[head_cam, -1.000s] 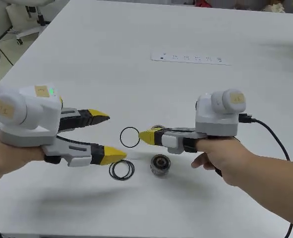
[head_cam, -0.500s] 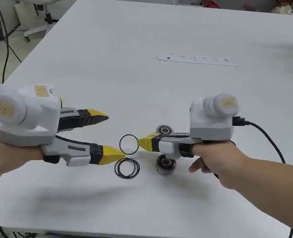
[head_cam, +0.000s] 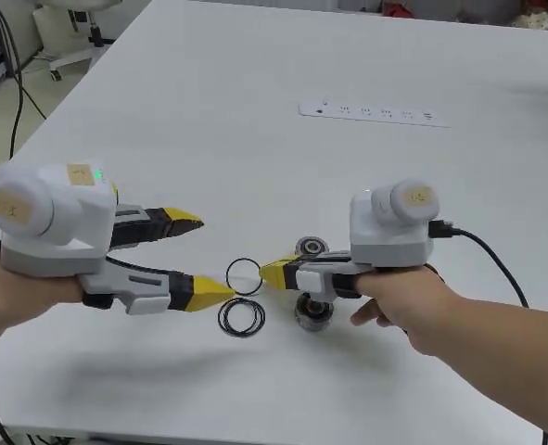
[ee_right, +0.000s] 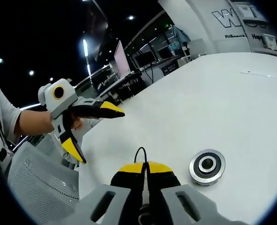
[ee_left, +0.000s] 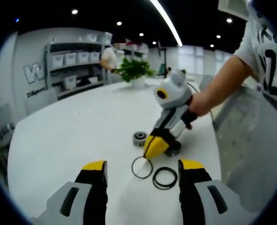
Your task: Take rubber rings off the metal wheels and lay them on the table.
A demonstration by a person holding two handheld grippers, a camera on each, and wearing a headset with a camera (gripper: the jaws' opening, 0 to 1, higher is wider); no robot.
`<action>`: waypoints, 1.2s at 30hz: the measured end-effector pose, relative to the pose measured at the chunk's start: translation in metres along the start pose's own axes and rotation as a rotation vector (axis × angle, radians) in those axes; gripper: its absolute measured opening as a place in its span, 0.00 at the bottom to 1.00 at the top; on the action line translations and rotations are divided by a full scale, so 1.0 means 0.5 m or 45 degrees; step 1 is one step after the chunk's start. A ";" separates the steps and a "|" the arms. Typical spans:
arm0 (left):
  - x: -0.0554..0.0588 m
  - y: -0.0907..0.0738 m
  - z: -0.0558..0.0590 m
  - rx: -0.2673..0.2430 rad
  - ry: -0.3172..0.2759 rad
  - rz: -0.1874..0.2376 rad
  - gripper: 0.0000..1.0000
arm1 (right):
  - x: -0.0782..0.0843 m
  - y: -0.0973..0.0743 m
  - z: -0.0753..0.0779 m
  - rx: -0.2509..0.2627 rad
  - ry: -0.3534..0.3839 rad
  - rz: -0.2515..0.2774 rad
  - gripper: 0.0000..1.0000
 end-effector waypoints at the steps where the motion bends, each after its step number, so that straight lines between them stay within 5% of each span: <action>1: 0.000 0.000 0.000 -0.001 -0.001 0.002 0.62 | 0.000 0.001 0.000 -0.002 -0.004 -0.003 0.00; 21: -0.011 0.008 0.012 0.020 -0.007 -0.001 0.65 | -0.019 -0.020 -0.022 0.000 -0.103 0.051 0.27; 36: -0.037 0.004 0.017 0.032 0.013 0.000 0.69 | -0.061 -0.069 -0.038 0.031 -0.276 0.125 0.46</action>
Point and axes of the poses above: the centre of the closed fingertips' face, and the gripper's own axes: y roughly forward along the fingers, z roughly to its right, x roughly out of its underside, the point moved 9 cm from there along -y, roughly backward along the fingers, and after that the axes turned 7 degrees about z, right-handed, at the moved point
